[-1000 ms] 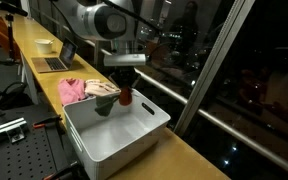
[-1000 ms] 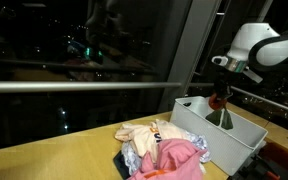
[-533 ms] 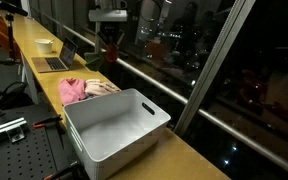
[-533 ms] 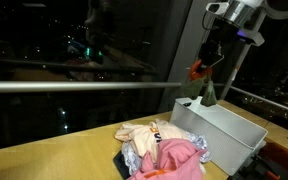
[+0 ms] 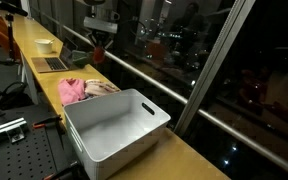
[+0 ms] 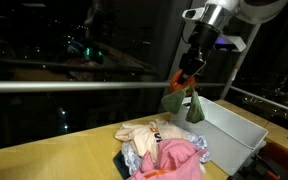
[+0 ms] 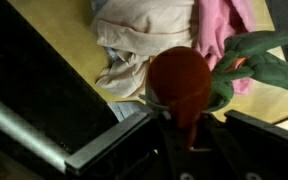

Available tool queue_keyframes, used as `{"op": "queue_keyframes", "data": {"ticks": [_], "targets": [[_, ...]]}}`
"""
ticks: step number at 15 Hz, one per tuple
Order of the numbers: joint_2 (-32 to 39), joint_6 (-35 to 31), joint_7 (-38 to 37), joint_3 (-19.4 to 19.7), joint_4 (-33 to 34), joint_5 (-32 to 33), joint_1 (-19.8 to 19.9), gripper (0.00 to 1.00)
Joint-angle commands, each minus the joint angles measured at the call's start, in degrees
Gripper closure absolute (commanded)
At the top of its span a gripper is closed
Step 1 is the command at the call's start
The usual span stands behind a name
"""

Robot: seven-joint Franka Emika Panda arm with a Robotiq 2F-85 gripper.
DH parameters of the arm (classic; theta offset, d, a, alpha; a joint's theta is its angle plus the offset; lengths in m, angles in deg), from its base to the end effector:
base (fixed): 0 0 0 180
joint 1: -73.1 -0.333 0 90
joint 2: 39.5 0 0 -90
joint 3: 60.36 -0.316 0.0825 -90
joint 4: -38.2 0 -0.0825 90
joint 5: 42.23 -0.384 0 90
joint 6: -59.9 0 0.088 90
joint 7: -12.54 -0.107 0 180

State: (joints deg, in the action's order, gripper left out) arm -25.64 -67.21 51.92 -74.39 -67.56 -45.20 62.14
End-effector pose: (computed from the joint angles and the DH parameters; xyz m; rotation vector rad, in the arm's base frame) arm 0.5750 0.2600 0.4117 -2.6129 -1.5737 -0.2274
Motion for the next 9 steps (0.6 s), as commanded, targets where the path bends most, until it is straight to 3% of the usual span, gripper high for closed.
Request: {"op": "queue_keyframes", "data": {"ticks": [1, 2, 3, 5, 9], "targets": [[3.45, 2.53, 4.29, -1.42, 1.17, -6.74, 2.11, 0.96], [3.9, 3.05, 4.63, -1.44, 1.14, -7.64, 2.3, 0.82], [4.31, 3.32, 4.7, -1.39, 0.8, -8.12, 2.42, 0.58], [4.93, 4.66, 4.47, -1.36, 0.81, -8.6, 2.57, 0.54], [5.08, 6.57, 4.43, -1.17, 0.5, -8.8, 2.81, 0.26]]}}
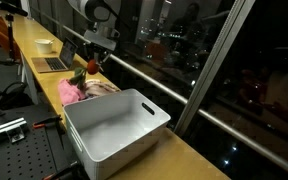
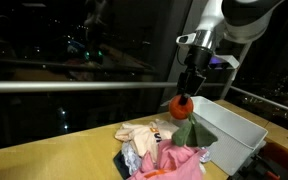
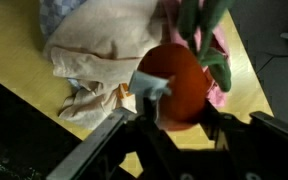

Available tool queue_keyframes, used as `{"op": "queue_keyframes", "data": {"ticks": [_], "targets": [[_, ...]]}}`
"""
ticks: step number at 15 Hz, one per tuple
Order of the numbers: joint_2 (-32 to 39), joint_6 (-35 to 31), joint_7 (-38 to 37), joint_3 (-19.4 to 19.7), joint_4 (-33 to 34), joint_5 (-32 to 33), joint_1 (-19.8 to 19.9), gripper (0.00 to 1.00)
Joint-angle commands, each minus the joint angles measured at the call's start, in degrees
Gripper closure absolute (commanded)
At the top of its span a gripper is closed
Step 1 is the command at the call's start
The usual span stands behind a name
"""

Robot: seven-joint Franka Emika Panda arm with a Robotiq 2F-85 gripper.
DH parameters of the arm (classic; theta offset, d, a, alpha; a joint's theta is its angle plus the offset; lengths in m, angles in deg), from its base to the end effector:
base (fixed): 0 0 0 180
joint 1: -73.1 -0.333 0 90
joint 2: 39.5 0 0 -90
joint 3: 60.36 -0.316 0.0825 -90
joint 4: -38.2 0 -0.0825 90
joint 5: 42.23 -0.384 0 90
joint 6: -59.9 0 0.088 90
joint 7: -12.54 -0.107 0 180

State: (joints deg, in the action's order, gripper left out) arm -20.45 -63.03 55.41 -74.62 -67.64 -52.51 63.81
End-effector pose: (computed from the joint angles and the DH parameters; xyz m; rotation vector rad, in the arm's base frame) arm 0.5764 0.2489 0.3499 -2.5204 -1.4552 -0.0173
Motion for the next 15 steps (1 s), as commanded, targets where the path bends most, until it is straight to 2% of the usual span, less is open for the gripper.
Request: {"op": "queue_keyframes", "data": {"ticks": [1, 3, 4, 10, 15], "targets": [[-0.2, 2.58, 1.03, -0.9, 0.38, -1.54, 1.21, 0.19], [-0.78, 1.86, 0.51, -0.64, -0.66, -0.58, 0.94, 0.05], [-1.48, 0.6, 0.09, -0.33, -1.88, 0.76, 0.57, 0.01], [-4.4, -7.58, 1.06, 0.3, -8.12, 9.45, 0.05, 0.0], [-0.82, -12.44, 1.63, -0.28, -6.85, 12.9, -0.46, 0.0]]}}
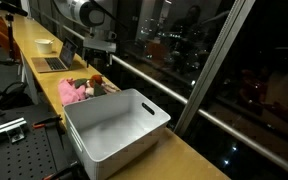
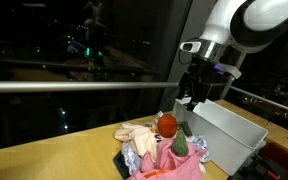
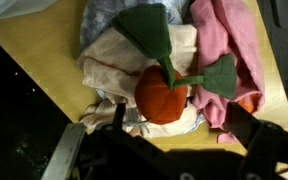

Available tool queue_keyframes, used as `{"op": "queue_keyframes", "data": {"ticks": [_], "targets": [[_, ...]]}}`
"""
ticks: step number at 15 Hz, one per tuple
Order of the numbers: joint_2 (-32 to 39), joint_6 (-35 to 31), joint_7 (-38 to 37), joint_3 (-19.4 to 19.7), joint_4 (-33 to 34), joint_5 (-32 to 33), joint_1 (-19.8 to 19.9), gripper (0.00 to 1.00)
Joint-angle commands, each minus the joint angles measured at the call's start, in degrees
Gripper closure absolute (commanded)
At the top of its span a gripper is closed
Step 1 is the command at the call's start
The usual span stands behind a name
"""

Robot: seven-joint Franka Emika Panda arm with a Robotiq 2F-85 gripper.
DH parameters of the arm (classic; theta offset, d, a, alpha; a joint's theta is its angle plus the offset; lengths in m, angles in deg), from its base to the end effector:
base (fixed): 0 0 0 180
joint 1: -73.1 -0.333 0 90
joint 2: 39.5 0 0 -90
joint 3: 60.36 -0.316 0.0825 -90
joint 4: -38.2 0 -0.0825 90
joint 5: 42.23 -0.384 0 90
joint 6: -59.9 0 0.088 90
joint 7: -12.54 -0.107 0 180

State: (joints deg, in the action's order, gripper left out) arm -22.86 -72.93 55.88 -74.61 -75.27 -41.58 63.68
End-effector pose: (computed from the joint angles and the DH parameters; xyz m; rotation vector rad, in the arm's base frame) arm 0.5606 0.2390 0.3303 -2.5794 -1.6992 -0.1023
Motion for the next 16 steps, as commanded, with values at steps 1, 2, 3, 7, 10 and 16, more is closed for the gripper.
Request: {"op": "queue_keyframes", "data": {"ticks": [1, 2, 3, 7, 10, 16], "targets": [[2.64, -3.1, 1.7, -0.46, 1.6, 1.92, -0.31, 0.0], [3.82, -3.75, 2.53, -0.62, 2.4, 1.46, -0.14, 0.0], [4.83, -4.13, 3.26, -0.7, 3.2, 1.28, -0.05, 0.0], [9.76, -5.4, 6.62, -0.9, 6.99, 0.57, 1.02, 0.0], [14.1, -4.56, 8.54, -1.43, 10.83, -0.46, 1.75, 0.0], [19.93, -1.66, 9.67, -3.17, 13.07, -2.03, 2.57, 0.0]]}}
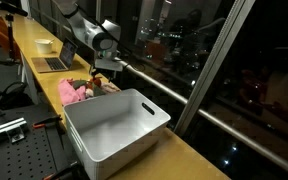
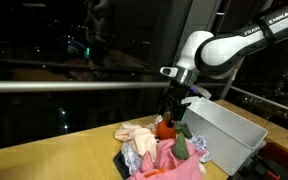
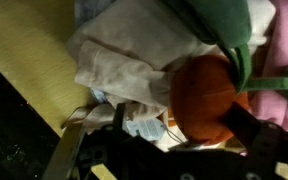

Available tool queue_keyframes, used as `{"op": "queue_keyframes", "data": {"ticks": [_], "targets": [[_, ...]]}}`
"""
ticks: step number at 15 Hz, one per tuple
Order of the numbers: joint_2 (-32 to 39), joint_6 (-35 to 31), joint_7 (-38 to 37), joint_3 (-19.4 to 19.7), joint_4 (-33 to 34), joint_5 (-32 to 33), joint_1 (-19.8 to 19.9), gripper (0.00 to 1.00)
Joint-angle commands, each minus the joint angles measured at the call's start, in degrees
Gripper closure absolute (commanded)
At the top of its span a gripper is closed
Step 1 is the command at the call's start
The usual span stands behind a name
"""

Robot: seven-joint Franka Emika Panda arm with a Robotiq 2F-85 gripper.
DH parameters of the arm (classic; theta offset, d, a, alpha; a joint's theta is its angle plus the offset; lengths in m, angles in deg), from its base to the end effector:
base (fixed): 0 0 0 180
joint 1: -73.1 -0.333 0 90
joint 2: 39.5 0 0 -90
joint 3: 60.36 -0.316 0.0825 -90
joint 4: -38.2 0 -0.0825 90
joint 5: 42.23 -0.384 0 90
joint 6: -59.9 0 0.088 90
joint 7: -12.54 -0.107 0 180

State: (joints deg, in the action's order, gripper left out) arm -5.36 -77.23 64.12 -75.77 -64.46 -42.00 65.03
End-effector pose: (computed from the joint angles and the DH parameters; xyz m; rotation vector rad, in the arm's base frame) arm 0.6101 0.2497 0.2306 -2.4219 -1.7781 -0.0916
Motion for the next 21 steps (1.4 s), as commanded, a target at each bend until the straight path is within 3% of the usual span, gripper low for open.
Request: {"op": "queue_keyframes", "data": {"ticks": [1, 2, 3, 4, 8, 13, 17, 21], "targets": [[2.91, 3.18, 1.87, -2.56, 2.5, -2.06, 1.65, 0.0], [3.1, 3.54, 1.87, -2.73, 2.38, -2.35, 1.94, 0.09], [3.18, 4.16, 1.64, -2.81, 2.5, -2.63, 2.11, 0.26], [2.89, 4.75, 1.02, -2.59, 2.26, -2.88, 2.24, 0.35], [-1.96, 6.21, 0.08, -1.82, -2.06, -5.07, 4.42, 0.65], [-14.61, 5.03, 0.88, -0.79, -14.51, -11.07, 10.63, 0.99], [-26.25, 4.53, 2.48, 1.86, -23.14, -17.07, 14.3, 0.99], [-38.5, 5.57, 5.96, 8.25, -30.12, -22.6, 14.88, 0.99]]}}
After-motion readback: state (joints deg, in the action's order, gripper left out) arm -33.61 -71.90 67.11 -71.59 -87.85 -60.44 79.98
